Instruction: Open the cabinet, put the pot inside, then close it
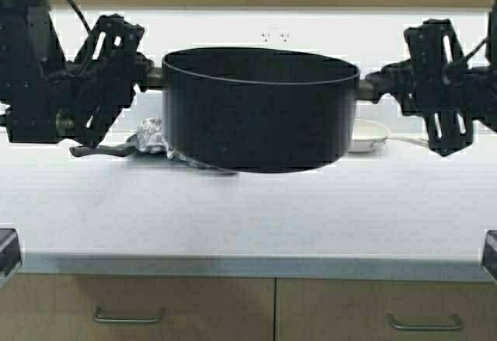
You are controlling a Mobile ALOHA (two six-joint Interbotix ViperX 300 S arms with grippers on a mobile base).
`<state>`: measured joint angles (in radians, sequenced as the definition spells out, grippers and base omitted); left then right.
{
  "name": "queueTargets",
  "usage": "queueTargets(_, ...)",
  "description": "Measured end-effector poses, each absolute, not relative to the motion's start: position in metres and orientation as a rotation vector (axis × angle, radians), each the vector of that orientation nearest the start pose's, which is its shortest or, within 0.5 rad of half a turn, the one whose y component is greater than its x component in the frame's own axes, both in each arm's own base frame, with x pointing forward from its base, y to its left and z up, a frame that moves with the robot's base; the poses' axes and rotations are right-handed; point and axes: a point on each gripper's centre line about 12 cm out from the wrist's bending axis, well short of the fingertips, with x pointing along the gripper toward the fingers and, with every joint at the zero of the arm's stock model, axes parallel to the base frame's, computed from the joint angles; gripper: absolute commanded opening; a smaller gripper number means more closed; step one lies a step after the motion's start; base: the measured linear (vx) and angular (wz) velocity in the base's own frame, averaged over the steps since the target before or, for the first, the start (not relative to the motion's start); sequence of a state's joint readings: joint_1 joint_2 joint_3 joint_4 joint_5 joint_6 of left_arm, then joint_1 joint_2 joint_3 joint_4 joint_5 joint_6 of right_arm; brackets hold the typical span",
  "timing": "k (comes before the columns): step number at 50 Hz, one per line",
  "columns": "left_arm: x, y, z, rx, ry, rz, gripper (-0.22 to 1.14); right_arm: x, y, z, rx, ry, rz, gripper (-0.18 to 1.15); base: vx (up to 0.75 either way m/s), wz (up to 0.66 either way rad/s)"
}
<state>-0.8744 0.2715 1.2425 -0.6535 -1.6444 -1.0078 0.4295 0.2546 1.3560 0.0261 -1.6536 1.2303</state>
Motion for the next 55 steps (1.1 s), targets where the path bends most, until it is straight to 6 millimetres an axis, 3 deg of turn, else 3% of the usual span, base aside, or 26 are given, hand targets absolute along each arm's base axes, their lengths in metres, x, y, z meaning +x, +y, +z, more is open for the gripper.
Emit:
queueTargets(13,0.19,-0.156,0.143,-1.051,-0.048,-0.275,0.02,0.197,0.094,0.139,1.241,0.142,0.431,0.07,-0.01,0.0)
queueTargets(28,0.188,-0.161,0.179,-1.019,-0.097,-0.277,0.02,0.197,0.104,0.172,1.262,0.127,0.471,0.07,-0.01,0.0)
queueTargets(43,0.198,-0.173,0.211,-1.044,-0.116,-0.274,0.02,0.214,0.113,0.225,1.207,0.074,0.491,0.07,0.0,0.0)
queueTargets(55,0.232,-0.174,0.235,-1.111,-0.104,-0.235,0.02,0.229,0.119,0.257,1.199,0.045,0.493,0.07,0.0,0.0)
